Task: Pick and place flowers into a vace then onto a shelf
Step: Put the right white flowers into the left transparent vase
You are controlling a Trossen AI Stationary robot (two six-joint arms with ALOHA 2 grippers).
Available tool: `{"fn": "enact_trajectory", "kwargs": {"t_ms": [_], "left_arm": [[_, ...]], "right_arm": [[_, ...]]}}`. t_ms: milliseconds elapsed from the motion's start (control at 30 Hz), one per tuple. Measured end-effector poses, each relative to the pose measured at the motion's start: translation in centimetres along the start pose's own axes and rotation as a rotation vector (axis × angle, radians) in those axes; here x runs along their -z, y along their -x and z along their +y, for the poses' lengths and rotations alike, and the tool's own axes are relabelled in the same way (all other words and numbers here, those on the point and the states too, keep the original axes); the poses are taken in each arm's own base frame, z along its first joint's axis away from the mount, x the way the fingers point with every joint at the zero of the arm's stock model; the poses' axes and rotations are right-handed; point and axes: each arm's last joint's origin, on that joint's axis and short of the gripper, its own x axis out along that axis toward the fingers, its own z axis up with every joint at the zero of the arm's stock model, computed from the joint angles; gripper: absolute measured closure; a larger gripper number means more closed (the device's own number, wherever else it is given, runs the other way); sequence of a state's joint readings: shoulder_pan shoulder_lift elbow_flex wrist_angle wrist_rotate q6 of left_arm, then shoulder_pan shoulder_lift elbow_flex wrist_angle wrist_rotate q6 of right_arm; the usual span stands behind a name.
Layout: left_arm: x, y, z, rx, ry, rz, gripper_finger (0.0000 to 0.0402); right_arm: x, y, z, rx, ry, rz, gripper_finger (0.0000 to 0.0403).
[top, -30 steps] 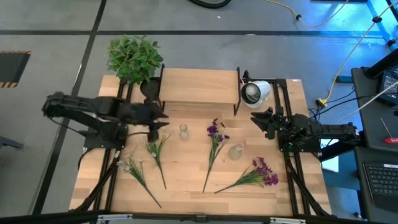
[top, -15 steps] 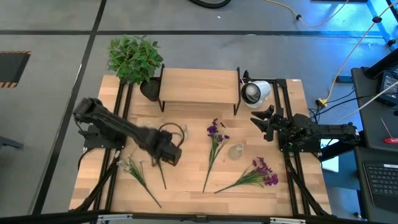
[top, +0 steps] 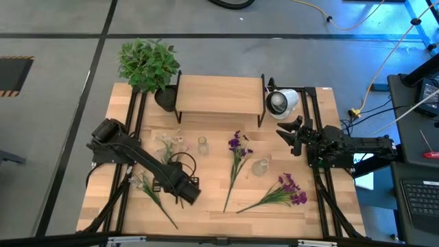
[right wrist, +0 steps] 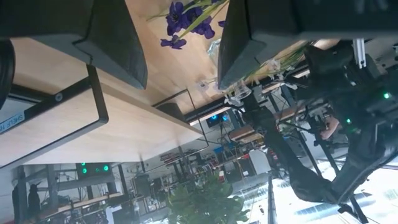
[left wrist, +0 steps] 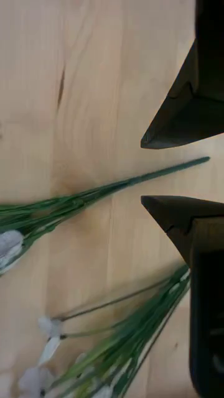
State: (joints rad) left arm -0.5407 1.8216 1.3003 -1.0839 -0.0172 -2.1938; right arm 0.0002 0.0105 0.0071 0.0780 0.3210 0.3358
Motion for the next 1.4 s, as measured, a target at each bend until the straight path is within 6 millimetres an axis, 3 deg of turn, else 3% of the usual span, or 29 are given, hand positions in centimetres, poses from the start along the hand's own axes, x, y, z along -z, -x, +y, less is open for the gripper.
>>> {"fn": "enact_trajectory", "kwargs": {"t_ms": [200,567,833,1400], "left_arm": [[0.0,-1.7,-0.5,-0.079,0.048,0.017,0.0277],[-2.0,-3.9,-0.7,-0.116,0.110,-0.010,0.0277],[-2.3,-5.5,0.0,-0.127,0.123,0.042,0.0278],[-2.9,-5.9,-0.4,-0.105,0.068,0.050,0.0384]], "right_arm": [[0.0,0.0,0.0,0.000,-0.005,0.000,0.0205],[0.0,0.0,0.0,0.000,-0.025,0.000,0.0205],[0.0,0.0,0.0,0.000,-0.024,0.001,0.0205],[0.0,0.0,0.0,0.000,-0.022,0.001,0.0205]]}}
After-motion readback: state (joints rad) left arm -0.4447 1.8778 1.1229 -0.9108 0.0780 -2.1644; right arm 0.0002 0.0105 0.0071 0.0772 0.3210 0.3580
